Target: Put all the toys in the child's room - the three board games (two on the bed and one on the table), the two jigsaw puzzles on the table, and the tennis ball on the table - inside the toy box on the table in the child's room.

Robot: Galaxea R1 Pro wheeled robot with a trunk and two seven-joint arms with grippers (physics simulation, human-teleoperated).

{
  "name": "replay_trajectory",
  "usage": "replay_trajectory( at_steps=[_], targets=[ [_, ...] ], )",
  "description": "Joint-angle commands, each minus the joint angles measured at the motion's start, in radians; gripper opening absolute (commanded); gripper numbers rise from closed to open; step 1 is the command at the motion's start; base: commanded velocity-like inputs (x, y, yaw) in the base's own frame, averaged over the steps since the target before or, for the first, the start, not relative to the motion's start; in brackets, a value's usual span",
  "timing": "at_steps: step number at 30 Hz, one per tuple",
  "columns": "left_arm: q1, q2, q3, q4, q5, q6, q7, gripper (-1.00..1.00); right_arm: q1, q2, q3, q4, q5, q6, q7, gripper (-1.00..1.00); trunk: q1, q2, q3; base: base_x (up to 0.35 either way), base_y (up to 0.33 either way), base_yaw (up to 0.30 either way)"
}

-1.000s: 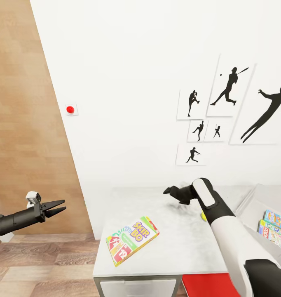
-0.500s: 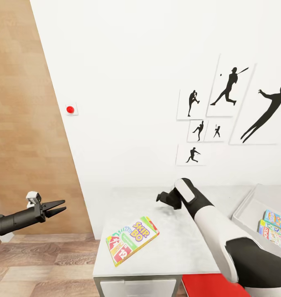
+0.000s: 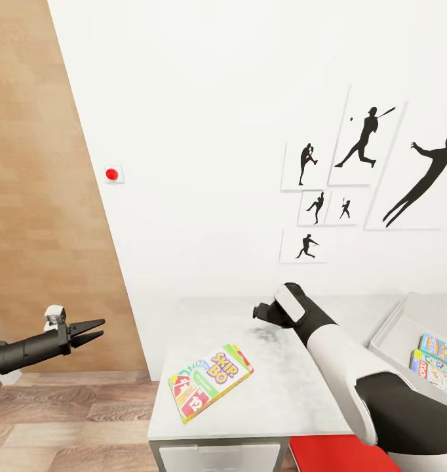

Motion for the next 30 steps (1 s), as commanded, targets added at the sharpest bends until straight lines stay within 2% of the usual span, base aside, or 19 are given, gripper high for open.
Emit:
replay_trajectory(
  at_steps=[1,6,8,13,15,21,30],
  targets=[
    [-0.001,0.000,0.000,0.000,-0.001,0.011,-0.003,1.00,-0.001,0.000,0.007,0.000,-0.011,0.001,-0.009,1.00,0.001,-0.002,-0.002,0.000,0.000,0.000],
    [-0.001,-0.001,-0.001,0.000,-0.001,0.011,-0.001,1.00,0.000,0.000,0.003,0.045,-0.014,0.000,-0.003,1.00,0.001,-0.002,-0.002,0.000,0.000,0.000],
    [-0.001,0.000,0.000,0.000,-0.001,0.011,-0.001,1.00,0.001,0.000,0.002,0.072,-0.018,0.000,0.024,1.00,0.001,-0.002,-0.002,0.000,0.000,0.000],
    [-0.001,0.002,0.001,0.000,-0.001,0.011,-0.001,1.00,0.000,-0.006,0.008,0.100,-0.008,-0.001,0.212,1.00,0.001,-0.002,-0.002,0.000,0.000,0.000],
    [-0.001,0.002,0.001,0.000,-0.001,0.011,-0.001,1.00,0.000,-0.010,0.009,0.102,-0.007,-0.001,0.246,1.00,0.001,-0.002,-0.002,0.000,0.000,0.000],
    [-0.001,0.001,0.001,0.000,-0.001,0.011,-0.001,1.00,0.002,-0.019,0.010,0.099,-0.005,-0.002,0.282,1.00,0.001,-0.002,-0.002,0.000,0.000,0.000],
    [-0.001,0.001,0.001,0.000,-0.001,0.011,0.000,1.00,0.008,-0.021,0.008,0.095,-0.005,-0.003,0.289,1.00,0.001,-0.002,-0.003,0.000,0.000,0.000]
  ],
)
